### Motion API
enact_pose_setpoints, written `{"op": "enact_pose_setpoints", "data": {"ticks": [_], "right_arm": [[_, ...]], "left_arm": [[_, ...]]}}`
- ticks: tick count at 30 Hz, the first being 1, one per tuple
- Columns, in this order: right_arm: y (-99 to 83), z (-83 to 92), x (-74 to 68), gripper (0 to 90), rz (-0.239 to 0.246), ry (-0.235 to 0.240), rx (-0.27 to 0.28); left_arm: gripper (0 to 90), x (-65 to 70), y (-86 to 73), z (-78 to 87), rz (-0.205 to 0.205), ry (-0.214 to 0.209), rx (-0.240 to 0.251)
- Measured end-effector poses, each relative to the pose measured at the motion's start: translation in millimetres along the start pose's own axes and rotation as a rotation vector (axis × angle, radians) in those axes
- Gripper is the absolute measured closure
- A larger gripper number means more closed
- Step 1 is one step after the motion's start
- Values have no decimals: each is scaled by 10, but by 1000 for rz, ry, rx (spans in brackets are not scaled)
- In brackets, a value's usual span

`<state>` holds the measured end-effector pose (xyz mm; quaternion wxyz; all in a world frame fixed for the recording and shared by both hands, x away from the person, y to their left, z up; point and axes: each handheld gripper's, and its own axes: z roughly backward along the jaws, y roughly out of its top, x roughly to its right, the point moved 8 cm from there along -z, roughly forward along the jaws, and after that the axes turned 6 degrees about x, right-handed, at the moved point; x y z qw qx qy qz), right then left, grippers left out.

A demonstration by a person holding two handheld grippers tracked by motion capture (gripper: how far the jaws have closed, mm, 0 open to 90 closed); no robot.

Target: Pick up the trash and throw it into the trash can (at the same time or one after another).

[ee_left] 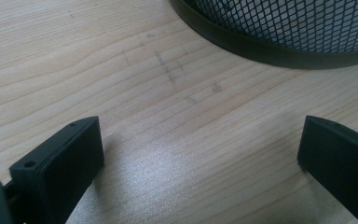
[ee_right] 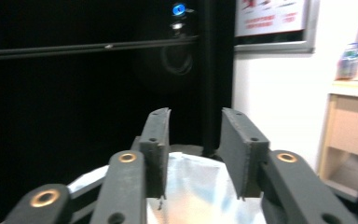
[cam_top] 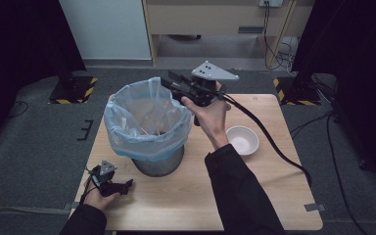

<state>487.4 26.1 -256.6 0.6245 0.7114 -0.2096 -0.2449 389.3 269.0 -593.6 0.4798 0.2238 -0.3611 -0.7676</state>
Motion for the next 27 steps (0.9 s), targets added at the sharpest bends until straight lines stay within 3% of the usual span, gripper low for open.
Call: {"op": "enact_pose_setpoints", "data": {"ticks": [2,5,6,8,9,11,12,16,17,18,19,20,21,23,27], "right_arm": [[-2,162,177,564,19,-49,4],[-17,294,301,539,17,-79,11],[-45,438,447,512,19,-114,11],[-81,595,596,489,17,-149,8],[-81,595,596,489,17,-149,8],[-130,755,744,470,18,-188,1],[-195,919,886,453,21,-231,-18],[-320,1250,1151,427,2,-307,-24],[-320,1250,1151,427,2,-307,-24],[-399,1404,1266,424,-13,-338,-29],[-399,1404,1266,424,-13,-338,-29],[-488,1545,1367,420,-35,-356,-33],[-488,1545,1367,420,-35,-356,-33],[-639,1737,1519,419,-52,-397,-41],[-812,1896,1639,419,-55,-427,-61]], "left_arm": [[0,1,0,0,1,0,0],[0,0,-1,1,-1,-1,-1],[0,0,-1,1,-1,0,-1],[0,0,-1,1,-1,0,-1],[0,0,-1,1,-1,0,-1],[0,0,-1,1,-1,0,-1],[0,0,-1,1,0,0,-1],[0,0,-1,1,-1,0,-1],[0,0,-1,1,-1,0,-1],[0,1,-1,0,-1,1,-1],[0,1,-1,0,-1,1,-1],[0,1,-1,0,-1,1,-1],[0,1,-1,0,-1,1,-1],[0,1,-1,0,-1,2,-1],[0,1,-1,0,0,2,-1]]}}
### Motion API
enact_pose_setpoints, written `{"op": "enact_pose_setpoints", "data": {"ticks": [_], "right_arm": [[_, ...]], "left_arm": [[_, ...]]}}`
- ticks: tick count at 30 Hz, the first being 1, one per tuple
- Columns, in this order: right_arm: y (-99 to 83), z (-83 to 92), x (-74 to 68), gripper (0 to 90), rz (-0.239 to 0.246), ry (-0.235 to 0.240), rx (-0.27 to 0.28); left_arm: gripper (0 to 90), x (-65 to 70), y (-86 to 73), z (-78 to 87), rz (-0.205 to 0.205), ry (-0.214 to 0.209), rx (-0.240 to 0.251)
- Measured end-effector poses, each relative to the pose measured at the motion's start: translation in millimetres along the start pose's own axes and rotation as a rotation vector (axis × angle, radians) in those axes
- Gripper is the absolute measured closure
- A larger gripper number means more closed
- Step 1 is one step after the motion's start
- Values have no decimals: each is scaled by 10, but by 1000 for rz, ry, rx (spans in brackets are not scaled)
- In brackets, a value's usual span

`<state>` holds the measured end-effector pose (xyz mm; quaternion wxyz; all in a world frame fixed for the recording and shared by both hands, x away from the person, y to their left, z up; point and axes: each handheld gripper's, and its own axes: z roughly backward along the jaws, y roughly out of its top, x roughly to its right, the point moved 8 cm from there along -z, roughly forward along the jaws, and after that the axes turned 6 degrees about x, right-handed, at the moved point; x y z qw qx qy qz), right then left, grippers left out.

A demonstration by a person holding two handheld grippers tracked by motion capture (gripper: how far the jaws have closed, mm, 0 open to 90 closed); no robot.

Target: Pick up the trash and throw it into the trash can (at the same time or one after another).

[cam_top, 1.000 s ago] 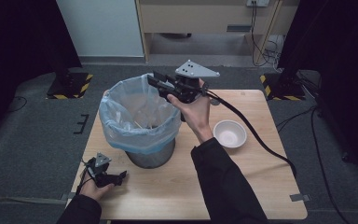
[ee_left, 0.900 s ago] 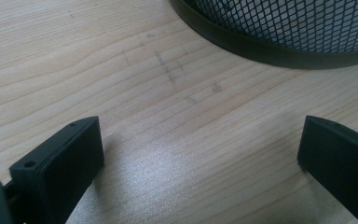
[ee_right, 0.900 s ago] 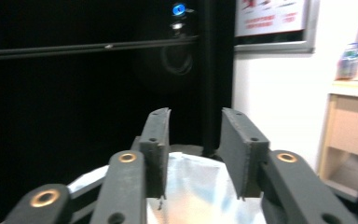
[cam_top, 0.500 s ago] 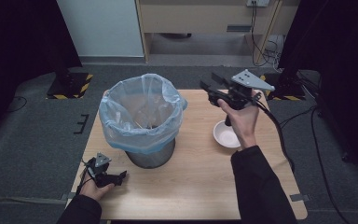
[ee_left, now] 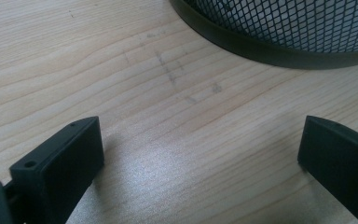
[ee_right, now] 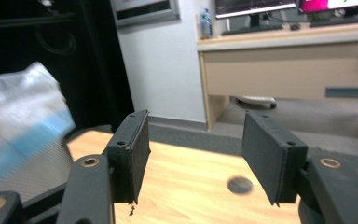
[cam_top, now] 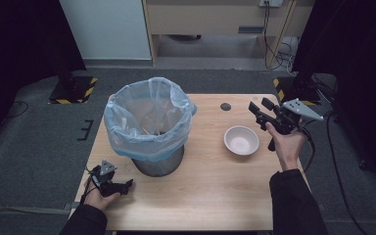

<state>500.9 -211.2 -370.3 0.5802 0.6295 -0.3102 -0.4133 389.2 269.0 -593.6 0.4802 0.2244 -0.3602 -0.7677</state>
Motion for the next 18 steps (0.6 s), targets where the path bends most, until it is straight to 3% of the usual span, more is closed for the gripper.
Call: {"op": "enact_pose_setpoints", "data": {"ticks": [1,2,5,12,16,18], "right_arm": [[-129,45,99,419,-9,-14,-18],[-129,45,99,419,-9,-14,-18],[-396,104,240,440,-10,-34,-63],[-871,136,387,458,20,-52,-192],[-1053,127,561,458,-5,-118,-228],[-1100,131,596,460,-3,-128,-243]], "left_arm": [[0,0,0,0,0,0,0],[0,0,0,0,0,0,0],[0,0,0,0,0,0,0],[0,1,1,-1,1,1,0],[0,1,1,-1,2,2,0],[0,1,0,0,1,2,0]]}}
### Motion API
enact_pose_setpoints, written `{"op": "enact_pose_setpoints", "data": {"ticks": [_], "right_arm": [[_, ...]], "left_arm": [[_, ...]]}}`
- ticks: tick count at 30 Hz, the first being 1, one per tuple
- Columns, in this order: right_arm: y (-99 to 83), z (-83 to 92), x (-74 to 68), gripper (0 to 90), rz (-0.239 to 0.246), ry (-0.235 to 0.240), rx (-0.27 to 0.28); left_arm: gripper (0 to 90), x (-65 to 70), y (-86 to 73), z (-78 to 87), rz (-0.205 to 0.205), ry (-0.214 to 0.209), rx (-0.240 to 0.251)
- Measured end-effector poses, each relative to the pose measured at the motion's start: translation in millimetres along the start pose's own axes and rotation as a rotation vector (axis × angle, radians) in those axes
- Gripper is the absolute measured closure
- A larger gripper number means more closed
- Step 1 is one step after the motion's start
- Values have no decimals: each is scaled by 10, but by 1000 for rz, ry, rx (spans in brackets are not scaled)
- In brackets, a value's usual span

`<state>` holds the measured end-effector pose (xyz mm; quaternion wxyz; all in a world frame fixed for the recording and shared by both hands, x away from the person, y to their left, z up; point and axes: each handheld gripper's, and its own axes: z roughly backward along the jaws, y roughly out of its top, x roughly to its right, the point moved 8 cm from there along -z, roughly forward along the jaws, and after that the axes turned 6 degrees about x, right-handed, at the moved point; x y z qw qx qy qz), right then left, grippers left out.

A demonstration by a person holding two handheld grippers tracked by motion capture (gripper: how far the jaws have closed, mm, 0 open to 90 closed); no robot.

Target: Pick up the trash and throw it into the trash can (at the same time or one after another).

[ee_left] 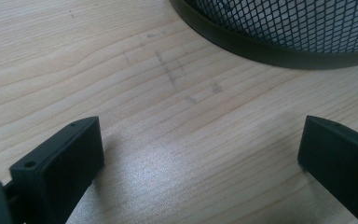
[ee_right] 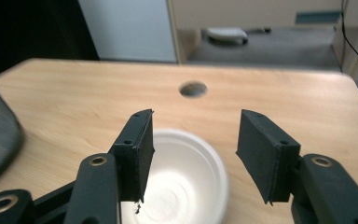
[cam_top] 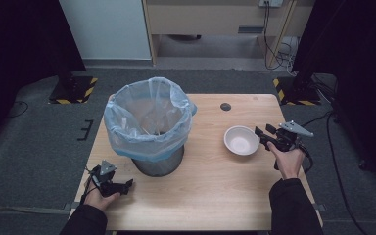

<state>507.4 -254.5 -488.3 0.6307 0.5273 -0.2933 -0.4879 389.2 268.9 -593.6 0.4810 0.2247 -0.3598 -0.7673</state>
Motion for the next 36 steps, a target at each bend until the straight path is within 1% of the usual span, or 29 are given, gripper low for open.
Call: {"op": "enact_pose_setpoints", "data": {"ticks": [2,3,4,7,8,10,13,16,19,20,22,24,25,26,27,29,30,31,32,34,36], "right_arm": [[-95,-25,61,461,-7,-23,-30],[-192,-56,112,460,-14,-37,-59],[-192,-56,112,460,-14,-37,-59],[-326,-112,182,456,-24,-59,-99],[-401,-156,218,453,-33,-68,-121],[-460,-197,244,451,-39,-71,-141],[-490,-236,253,456,-46,-73,-156],[-529,-294,229,462,-59,-60,-173],[-587,-346,184,478,-51,-47,-205],[-614,-371,157,493,-50,-36,-220],[-624,-378,148,509,-53,-35,-226],[-651,-381,143,541,-54,-36,-243],[-674,-378,143,575,-55,-36,-256],[-674,-378,143,575,-55,-36,-256],[-693,-368,146,615,-54,-41,-270],[-706,-360,146,652,-57,-45,-279],[-706,-360,146,652,-57,-45,-279],[-718,-352,145,701,-61,-47,-289],[-718,-352,145,701,-61,-47,-289],[-734,-342,137,747,-59,-46,-305],[-729,-340,134,757,-62,-46,-301]], "left_arm": [[0,0,0,0,0,0,0],[0,0,0,0,1,0,0],[0,0,0,0,1,0,0],[0,0,0,0,1,0,0],[0,0,0,0,0,0,0],[0,0,1,-1,1,0,0],[0,0,3,-3,0,-1,0],[0,1,4,-5,-1,-1,0],[0,1,4,-5,0,-1,0],[0,1,4,-5,-1,-1,0],[0,1,4,-5,0,-1,0],[0,1,4,-5,0,-1,0],[0,1,4,-4,-1,-1,0],[0,1,4,-5,0,-1,0],[0,1,4,-5,0,-1,0],[0,1,4,-5,0,-1,0],[0,1,4,-5,0,-1,0],[0,1,4,-5,-1,-1,0],[0,1,4,-5,-1,-1,0],[0,1,4,-5,-1,-1,0],[0,1,4,-5,-1,-1,0]]}}
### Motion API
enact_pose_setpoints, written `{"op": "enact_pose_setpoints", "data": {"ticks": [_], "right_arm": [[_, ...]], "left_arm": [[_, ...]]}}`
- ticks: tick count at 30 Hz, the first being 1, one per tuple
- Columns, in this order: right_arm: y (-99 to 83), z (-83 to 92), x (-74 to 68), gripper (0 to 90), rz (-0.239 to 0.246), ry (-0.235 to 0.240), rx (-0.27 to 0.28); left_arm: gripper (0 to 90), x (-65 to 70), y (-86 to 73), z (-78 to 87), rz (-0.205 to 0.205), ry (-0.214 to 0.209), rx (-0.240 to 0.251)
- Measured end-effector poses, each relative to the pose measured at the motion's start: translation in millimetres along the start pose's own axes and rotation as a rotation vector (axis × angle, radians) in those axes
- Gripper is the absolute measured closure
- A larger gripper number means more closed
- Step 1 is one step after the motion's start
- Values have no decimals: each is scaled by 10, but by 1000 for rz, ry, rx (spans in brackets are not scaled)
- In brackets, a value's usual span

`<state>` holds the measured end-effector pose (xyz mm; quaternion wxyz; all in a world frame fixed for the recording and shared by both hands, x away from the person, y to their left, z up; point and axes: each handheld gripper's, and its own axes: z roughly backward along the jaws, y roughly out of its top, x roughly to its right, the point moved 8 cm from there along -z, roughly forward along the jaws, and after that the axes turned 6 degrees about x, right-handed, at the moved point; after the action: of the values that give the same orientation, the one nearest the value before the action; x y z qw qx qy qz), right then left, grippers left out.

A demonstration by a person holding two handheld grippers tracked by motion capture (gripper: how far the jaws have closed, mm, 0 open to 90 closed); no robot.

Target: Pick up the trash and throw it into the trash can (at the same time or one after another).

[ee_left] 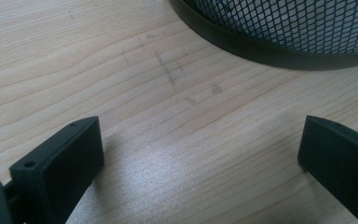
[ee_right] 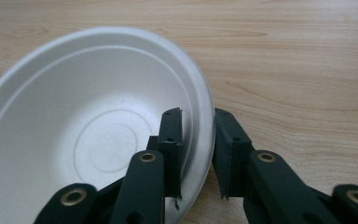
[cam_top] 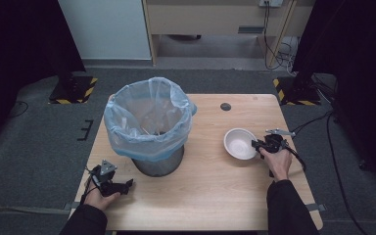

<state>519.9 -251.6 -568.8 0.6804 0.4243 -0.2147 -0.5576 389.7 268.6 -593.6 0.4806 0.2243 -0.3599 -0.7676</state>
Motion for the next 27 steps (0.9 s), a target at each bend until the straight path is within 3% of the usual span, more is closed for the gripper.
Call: {"op": "enact_pose_setpoints", "data": {"ticks": [12,16,27], "right_arm": [[165,115,-83,822,-4,29,39],[345,239,-111,836,-8,30,107],[601,427,-150,838,-11,39,209]], "left_arm": [[0,0,0,0,0,0,0],[0,0,0,0,0,0,0],[0,0,0,0,0,0,0]]}}
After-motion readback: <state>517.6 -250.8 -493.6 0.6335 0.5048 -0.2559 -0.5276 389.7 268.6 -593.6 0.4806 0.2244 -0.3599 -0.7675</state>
